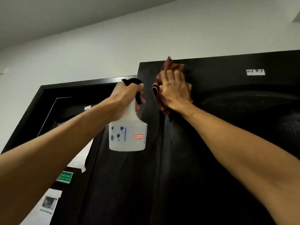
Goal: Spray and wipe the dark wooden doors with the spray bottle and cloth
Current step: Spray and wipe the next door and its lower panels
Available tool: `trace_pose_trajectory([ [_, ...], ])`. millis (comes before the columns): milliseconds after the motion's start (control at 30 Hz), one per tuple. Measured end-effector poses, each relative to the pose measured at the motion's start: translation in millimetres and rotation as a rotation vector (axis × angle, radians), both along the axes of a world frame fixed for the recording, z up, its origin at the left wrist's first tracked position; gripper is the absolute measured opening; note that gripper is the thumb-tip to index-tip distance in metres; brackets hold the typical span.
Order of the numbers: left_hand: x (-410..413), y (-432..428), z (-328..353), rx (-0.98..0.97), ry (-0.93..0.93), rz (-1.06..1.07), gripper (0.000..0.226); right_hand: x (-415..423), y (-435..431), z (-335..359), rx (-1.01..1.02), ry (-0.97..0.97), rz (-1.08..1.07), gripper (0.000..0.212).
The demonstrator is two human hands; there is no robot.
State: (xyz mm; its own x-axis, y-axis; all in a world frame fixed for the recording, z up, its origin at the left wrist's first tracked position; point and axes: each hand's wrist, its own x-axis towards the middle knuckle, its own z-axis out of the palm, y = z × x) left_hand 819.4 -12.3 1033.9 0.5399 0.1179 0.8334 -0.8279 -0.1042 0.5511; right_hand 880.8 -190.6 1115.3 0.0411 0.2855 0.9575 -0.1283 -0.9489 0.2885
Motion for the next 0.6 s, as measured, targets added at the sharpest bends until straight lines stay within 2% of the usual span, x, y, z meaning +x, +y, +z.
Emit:
trace_pose_trajectory([
  [100, 8.1, 19.7, 7.0, -0.041, -0.023, 0.009, 0.021, 14.2, 66.5, -1.8, -0.275, 0.167, 0.030, 0.053],
  [167, 12.8, 28.5, 9.1, -0.033, -0.024, 0.024, 0.020, 18.3, 81.6, 11.2, -0.333, 0.242, 0.015, 0.052],
  [233, 16.8, 31.5, 11.5, 0.003, -0.015, 0.043, 0.022, 15.0, 66.3, 35.7, -0.259, 0.202, 0.000, 0.055],
  [367, 19.5, 25.0, 18.9, 0.058, -0.035, 0.078, 0.027, -5.1, 1.6, 65.8, 0.061, 0.056, 0.058, 0.057],
  [400, 19.5, 19.4, 20.8, 0.065, -0.042, 0.075, 0.027, -8.3, -3.3, 60.3, 0.050, 0.063, 0.039, 0.059],
  [500, 16.6, -1.4, 25.7, 0.064, -0.042, 0.040, 0.024, -9.2, -8.4, 40.9, -0.155, 0.128, 0.000, 0.058],
  [567, 12.5, -20.1, 28.1, 0.064, -0.039, 0.007, 0.024, -13.5, -36.5, 45.8, -0.131, 0.116, -0.001, 0.055],
  [600, 10.2, -29.3, 29.5, 0.065, -0.036, -0.011, 0.025, -17.3, -57.8, 52.2, -0.045, 0.067, 0.012, 0.055],
])
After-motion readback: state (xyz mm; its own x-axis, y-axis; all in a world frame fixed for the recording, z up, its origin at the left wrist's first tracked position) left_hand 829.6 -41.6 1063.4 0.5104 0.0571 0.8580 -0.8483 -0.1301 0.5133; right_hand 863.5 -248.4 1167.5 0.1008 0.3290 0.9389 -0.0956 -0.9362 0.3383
